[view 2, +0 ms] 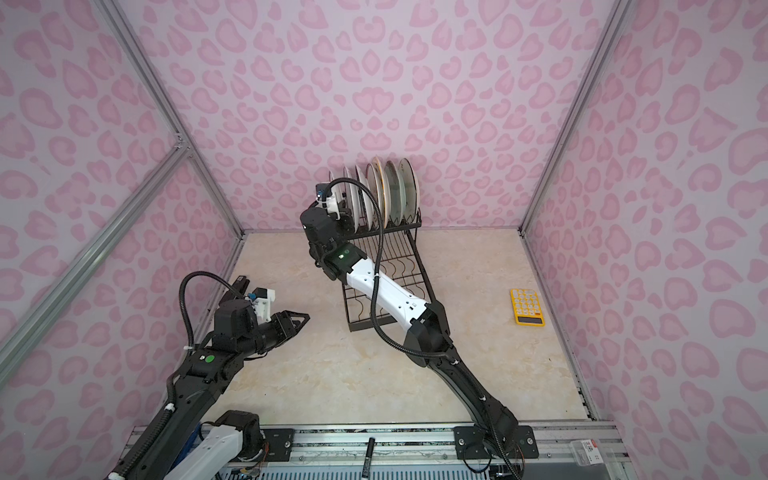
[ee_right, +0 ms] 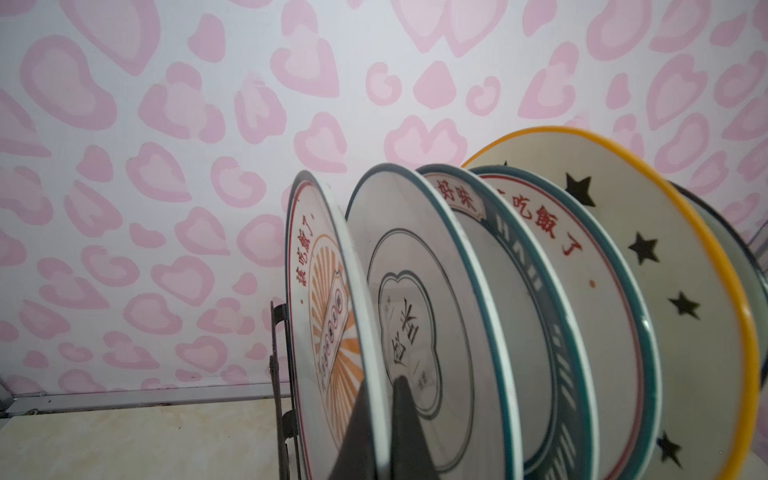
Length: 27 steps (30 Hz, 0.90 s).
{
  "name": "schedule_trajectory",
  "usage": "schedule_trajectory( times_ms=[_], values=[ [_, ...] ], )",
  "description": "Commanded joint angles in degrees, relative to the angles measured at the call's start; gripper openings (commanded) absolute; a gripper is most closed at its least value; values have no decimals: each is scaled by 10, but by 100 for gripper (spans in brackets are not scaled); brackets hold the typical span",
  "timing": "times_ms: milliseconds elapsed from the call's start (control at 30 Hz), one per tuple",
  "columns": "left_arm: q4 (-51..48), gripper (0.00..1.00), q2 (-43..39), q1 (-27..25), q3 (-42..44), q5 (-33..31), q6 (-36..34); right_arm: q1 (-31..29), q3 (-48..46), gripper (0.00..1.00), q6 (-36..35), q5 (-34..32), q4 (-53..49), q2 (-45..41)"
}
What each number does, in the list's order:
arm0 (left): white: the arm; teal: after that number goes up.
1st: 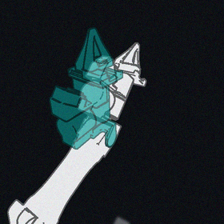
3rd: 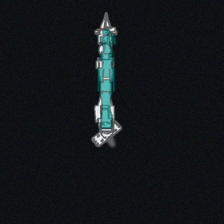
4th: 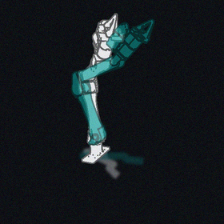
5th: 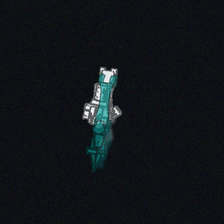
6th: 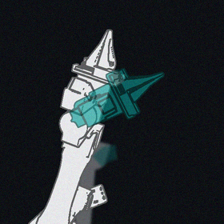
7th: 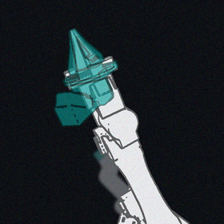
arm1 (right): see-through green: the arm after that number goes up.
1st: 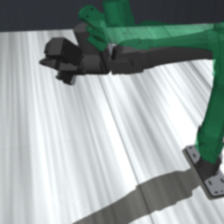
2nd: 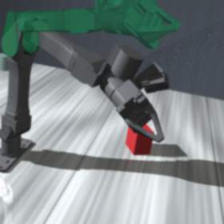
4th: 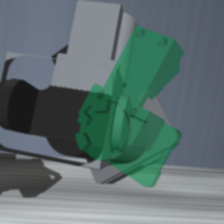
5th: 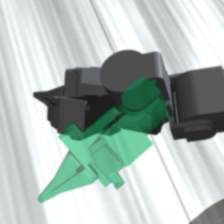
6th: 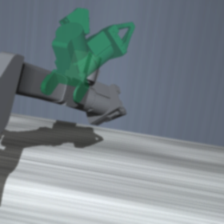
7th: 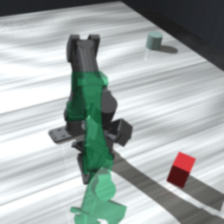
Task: Load the plates into the dish rack
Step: 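Lower the sunburst plate with the right gripper in front of the other plates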
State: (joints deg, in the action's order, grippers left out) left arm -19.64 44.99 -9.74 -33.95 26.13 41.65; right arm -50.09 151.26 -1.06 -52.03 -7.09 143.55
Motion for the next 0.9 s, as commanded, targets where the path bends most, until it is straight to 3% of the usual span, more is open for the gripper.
schedule_trajectory(
  times_ms=[0, 367, 867],
  values=[
    [10, 47, -6, 0, 2, -2, -1, -1, 3, 0, -12, -18, 8, 2],
    [11, 47, -2, 0, -1, 1, -3, -4, 3, 0, -39, -22, 26, 8],
    [11, 47, -4, 0, -2, 0, 1, -6, 0, 12, -51, -16, 32, 5]
  ],
)
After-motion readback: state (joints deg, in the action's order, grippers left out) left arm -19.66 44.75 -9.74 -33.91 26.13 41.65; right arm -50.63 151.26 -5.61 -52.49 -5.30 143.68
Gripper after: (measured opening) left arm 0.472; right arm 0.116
